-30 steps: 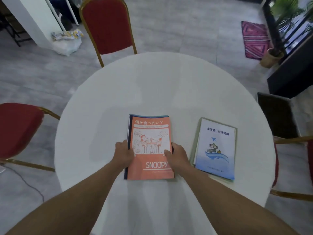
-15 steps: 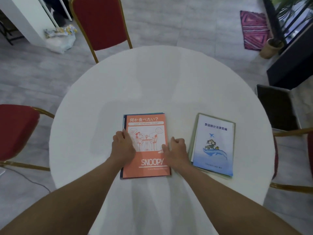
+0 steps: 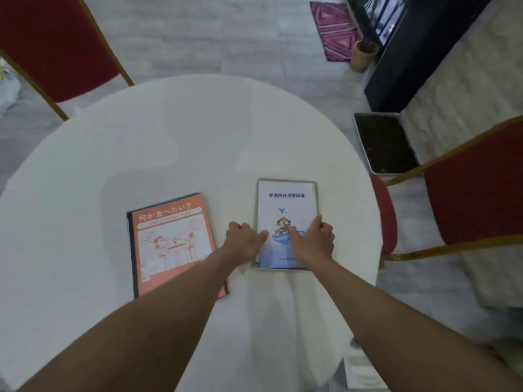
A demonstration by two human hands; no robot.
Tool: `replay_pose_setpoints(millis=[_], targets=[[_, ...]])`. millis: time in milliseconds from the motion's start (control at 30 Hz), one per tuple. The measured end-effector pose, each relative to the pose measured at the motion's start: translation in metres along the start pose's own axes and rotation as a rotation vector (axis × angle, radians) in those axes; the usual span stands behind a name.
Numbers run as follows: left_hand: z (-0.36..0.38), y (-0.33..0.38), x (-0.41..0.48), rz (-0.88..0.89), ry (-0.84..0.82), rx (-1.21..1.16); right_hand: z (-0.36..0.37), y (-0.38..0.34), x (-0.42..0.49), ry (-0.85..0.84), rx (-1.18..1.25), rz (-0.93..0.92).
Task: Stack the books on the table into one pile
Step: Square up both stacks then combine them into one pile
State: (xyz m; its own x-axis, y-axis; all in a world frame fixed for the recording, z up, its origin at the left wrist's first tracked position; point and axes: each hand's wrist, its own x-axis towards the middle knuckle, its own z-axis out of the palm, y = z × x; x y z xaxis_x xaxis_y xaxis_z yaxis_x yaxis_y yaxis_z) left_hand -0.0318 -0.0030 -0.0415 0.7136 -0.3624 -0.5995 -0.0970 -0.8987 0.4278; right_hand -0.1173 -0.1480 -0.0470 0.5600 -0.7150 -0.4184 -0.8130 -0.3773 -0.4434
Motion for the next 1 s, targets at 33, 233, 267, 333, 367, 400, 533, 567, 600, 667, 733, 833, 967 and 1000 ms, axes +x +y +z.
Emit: replay_pose_setpoints(millis=[33, 233, 267, 333, 367, 400, 533, 567, 600, 667, 733, 833, 967, 1000], targets=[[0.004, 0.006, 0.003, -0.003, -0.001, -0.004, 0.001, 0.002, 0.003, -0.024, 0.030, 0.017], [0.010, 0.031, 0.011, -0.150, 0.035, -0.182, -0.003, 0.006, 0.014, -0.062, 0.160, 0.092], [0.008, 0.031, 0.012, -0.190, 0.024, -0.258, -0.006, 0.007, 0.015, -0.068, 0.179, 0.101], [0.002, 0.024, 0.014, -0.226, -0.030, -0.470, -0.009, 0.010, 0.016, -0.083, 0.227, 0.105], [-0.001, 0.021, 0.014, -0.219, -0.053, -0.583, -0.011, 0.012, 0.016, -0.094, 0.251, 0.101], [-0.004, 0.019, 0.013, -0.200, -0.066, -0.680, -0.012, 0.013, 0.016, -0.107, 0.281, 0.099], [-0.015, 0.025, -0.001, -0.147, -0.056, -0.973, -0.012, 0.016, 0.009, -0.114, 0.477, 0.076], [-0.019, 0.027, -0.005, -0.130, -0.045, -1.006, -0.013, 0.015, 0.006, -0.120, 0.553, 0.069], [-0.022, 0.027, -0.008, -0.107, -0.032, -1.020, -0.014, 0.014, 0.003, -0.134, 0.632, 0.058], [-0.028, 0.027, -0.014, -0.040, 0.011, -0.979, -0.019, 0.011, -0.003, -0.166, 0.740, 0.014], [-0.034, 0.027, -0.023, 0.056, 0.081, -0.925, -0.026, 0.005, -0.009, -0.176, 0.771, -0.059], [-0.043, 0.028, -0.037, 0.185, 0.142, -0.890, -0.038, -0.005, -0.015, -0.171, 0.786, -0.195], [-0.053, 0.025, -0.050, 0.322, 0.187, -0.788, -0.049, -0.012, -0.025, -0.113, 0.748, -0.349], [-0.054, 0.024, -0.051, 0.343, 0.197, -0.758, -0.051, -0.012, -0.028, -0.086, 0.727, -0.376]])
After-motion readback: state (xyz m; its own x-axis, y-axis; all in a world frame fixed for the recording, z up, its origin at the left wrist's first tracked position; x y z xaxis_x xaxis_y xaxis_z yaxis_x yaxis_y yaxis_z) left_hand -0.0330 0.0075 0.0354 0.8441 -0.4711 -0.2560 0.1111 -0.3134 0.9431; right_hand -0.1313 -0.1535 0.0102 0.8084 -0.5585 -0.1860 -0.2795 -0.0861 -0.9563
